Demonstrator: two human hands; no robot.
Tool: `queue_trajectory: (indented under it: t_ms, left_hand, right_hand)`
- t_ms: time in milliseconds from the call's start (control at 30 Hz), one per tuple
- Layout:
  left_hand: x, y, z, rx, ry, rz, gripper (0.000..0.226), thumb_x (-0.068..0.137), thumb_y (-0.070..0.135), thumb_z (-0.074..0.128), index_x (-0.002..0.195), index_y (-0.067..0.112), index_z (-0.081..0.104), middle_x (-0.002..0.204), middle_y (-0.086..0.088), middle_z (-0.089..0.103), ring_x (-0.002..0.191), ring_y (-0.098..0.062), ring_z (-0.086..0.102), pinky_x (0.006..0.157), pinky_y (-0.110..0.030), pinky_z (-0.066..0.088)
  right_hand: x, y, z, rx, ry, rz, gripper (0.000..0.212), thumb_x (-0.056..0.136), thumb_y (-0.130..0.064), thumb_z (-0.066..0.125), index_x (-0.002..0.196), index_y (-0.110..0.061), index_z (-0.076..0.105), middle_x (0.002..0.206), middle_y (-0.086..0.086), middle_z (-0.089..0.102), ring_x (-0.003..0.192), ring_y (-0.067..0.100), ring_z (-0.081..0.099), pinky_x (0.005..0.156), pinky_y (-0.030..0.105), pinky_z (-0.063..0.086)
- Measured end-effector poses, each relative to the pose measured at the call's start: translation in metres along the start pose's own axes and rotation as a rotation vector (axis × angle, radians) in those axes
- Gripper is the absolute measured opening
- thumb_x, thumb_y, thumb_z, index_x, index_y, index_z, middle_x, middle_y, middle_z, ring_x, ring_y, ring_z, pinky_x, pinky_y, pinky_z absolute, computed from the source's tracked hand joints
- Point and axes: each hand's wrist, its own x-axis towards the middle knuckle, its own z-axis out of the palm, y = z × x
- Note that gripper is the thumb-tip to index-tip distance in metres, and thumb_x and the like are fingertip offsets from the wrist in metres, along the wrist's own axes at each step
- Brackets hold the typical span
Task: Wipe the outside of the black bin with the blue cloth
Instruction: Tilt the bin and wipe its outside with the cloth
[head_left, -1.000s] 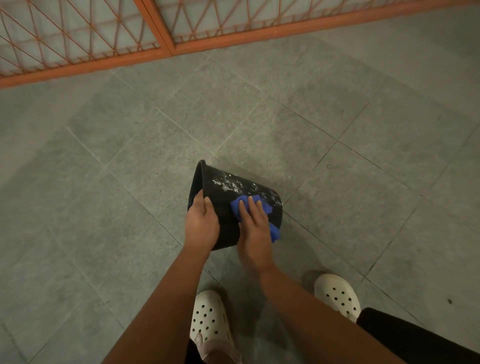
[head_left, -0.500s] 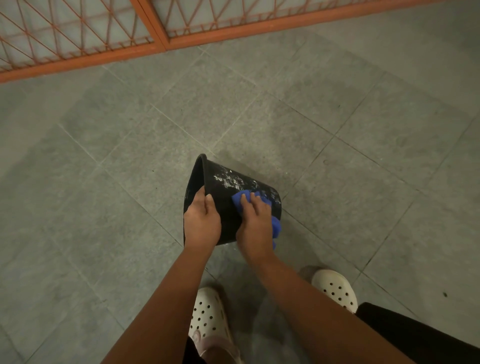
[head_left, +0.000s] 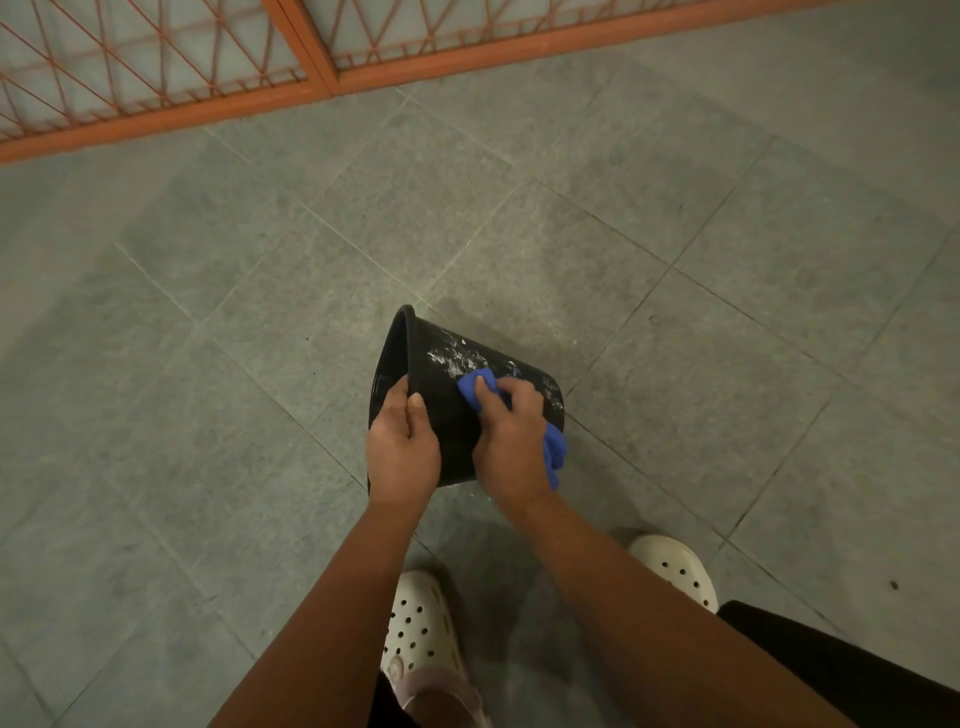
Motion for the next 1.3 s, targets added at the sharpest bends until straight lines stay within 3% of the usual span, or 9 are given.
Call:
queue_trajectory:
  t_ms: [100,233,333,500,600,833,1067,1233,1300]
  left_hand:
    - [0.0,-0.002,-0.001,-0.042,0.024,-0.028,0.036,0.101,0.019,0.037,0.134,0.01,0.05,0.113,-0.008,0.063,0.1,-0.017,0.06,0.085,-0.029,0.051]
    - [0.0,-0.004,0.002,-0.055,0.069,-0.069,0.037,0.102,0.021,0.037,0.135,0.011,0.049,0.108,0.001,0.058,0.087,0.002,0.053,0.072,-0.007,0.038]
    - [0.002,-0.003,0.002,-0.035,0.067,-0.047,0.035,0.101,0.019,0.037,0.132,0.011,0.051,0.108,-0.001,0.06,0.089,-0.004,0.056,0.073,-0.008,0.041]
    - [0.004,-0.002,0.003,0.011,0.043,-0.005,0.035,0.101,0.019,0.037,0.133,0.01,0.051,0.11,-0.003,0.06,0.098,-0.013,0.057,0.072,-0.008,0.043]
    - [0.001,-0.002,0.003,-0.027,0.059,-0.033,0.035,0.102,0.021,0.037,0.133,0.011,0.051,0.109,-0.001,0.06,0.099,-0.013,0.057,0.074,-0.01,0.043]
    - [0.001,-0.002,0.004,-0.047,0.071,-0.043,0.033,0.101,0.02,0.037,0.13,0.012,0.052,0.111,-0.005,0.062,0.094,-0.008,0.057,0.072,-0.009,0.041]
    - [0.0,-0.005,0.004,-0.032,0.054,-0.02,0.036,0.101,0.021,0.037,0.134,0.013,0.049,0.114,-0.002,0.06,0.104,-0.012,0.056,0.076,-0.011,0.042]
    - [-0.002,-0.003,0.004,-0.057,0.054,-0.028,0.034,0.101,0.022,0.038,0.132,0.017,0.05,0.11,0.005,0.058,0.101,-0.009,0.055,0.08,-0.015,0.042]
    - [-0.002,-0.003,0.004,-0.042,0.044,-0.024,0.033,0.101,0.022,0.038,0.132,0.018,0.049,0.109,0.007,0.057,0.098,-0.005,0.053,0.078,-0.012,0.041]
  right_hand:
    - [0.012,0.004,-0.005,0.09,-0.025,0.024,0.04,0.088,-0.012,0.053,0.127,-0.022,0.051,0.129,0.012,0.043,0.115,0.026,0.045,0.099,0.04,0.042]
    - [0.012,0.02,-0.006,-0.167,-0.104,0.239,0.057,0.09,-0.012,0.048,0.143,-0.025,0.03,0.15,0.007,0.027,0.139,0.028,0.022,0.111,0.048,0.022]
    - [-0.003,0.012,-0.004,-0.142,-0.053,0.219,0.069,0.084,0.002,0.05,0.145,-0.019,0.026,0.153,0.008,0.024,0.143,0.024,0.017,0.114,0.043,0.019]
    - [-0.001,0.008,-0.01,0.048,-0.003,0.03,0.053,0.081,0.01,0.052,0.131,-0.009,0.049,0.142,0.014,0.045,0.135,0.027,0.036,0.111,0.044,0.033]
    - [0.011,0.022,-0.017,0.036,-0.042,0.013,0.041,0.083,0.011,0.052,0.12,-0.004,0.057,0.141,0.017,0.045,0.136,0.031,0.035,0.112,0.032,0.025]
    - [-0.003,0.017,-0.001,-0.095,-0.006,0.265,0.066,0.084,0.004,0.051,0.144,-0.015,0.027,0.154,0.009,0.021,0.144,0.025,0.012,0.109,0.027,0.005]
    - [0.025,0.028,-0.016,-0.079,-0.126,0.01,0.065,0.082,0.012,0.05,0.14,-0.015,0.037,0.152,0.009,0.027,0.141,0.024,0.022,0.116,0.03,0.013]
    - [0.024,0.04,-0.027,0.148,0.022,0.242,0.041,0.085,0.005,0.055,0.122,-0.012,0.057,0.134,0.017,0.036,0.121,0.027,0.044,0.101,0.014,0.029]
    - [0.015,0.033,-0.026,0.127,0.104,0.217,0.038,0.081,0.005,0.058,0.116,-0.009,0.059,0.121,0.014,0.046,0.108,0.026,0.051,0.096,0.023,0.04]
